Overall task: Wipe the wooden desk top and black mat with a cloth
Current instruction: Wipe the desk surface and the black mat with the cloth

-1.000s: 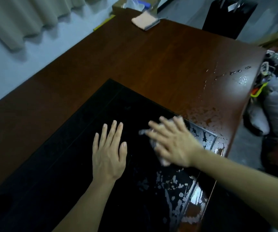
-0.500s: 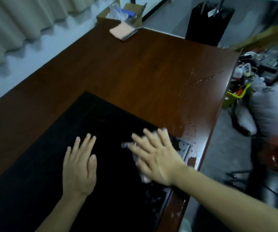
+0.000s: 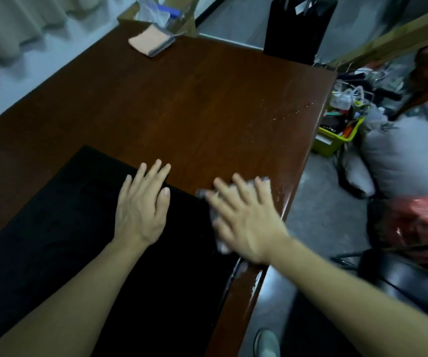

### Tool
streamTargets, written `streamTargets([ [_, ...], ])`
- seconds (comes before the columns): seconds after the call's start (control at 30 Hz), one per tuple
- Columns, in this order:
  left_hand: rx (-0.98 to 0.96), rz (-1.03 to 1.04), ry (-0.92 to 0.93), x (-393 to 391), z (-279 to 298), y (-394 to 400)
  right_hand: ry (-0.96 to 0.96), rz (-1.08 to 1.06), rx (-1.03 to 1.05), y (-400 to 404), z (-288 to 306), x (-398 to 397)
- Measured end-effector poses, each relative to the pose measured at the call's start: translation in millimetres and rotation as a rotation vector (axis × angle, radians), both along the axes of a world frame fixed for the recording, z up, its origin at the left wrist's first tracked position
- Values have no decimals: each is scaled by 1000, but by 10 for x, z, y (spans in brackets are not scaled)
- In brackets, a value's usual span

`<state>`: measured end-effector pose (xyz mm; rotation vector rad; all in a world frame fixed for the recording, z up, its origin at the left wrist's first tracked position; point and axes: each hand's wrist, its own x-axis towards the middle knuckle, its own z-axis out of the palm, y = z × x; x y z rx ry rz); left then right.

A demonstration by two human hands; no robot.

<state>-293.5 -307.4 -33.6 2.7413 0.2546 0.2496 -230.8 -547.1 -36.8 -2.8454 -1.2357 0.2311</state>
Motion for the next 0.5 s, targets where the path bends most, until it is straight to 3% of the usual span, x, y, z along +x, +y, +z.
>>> streamTargets([
  [0.1,18,2,30,149,-10,24,39,132,59,-230,6,-447],
  [0.2,40,-10,64,277,-30,110,65,177,49,-395,-38,-288],
  [0.43,46,-55,95,611,-56,219,96,-294,-36,-474,-26,928],
  [0.5,44,-53,106,689,-63,192,66,-274,-69,-293,-1,800],
])
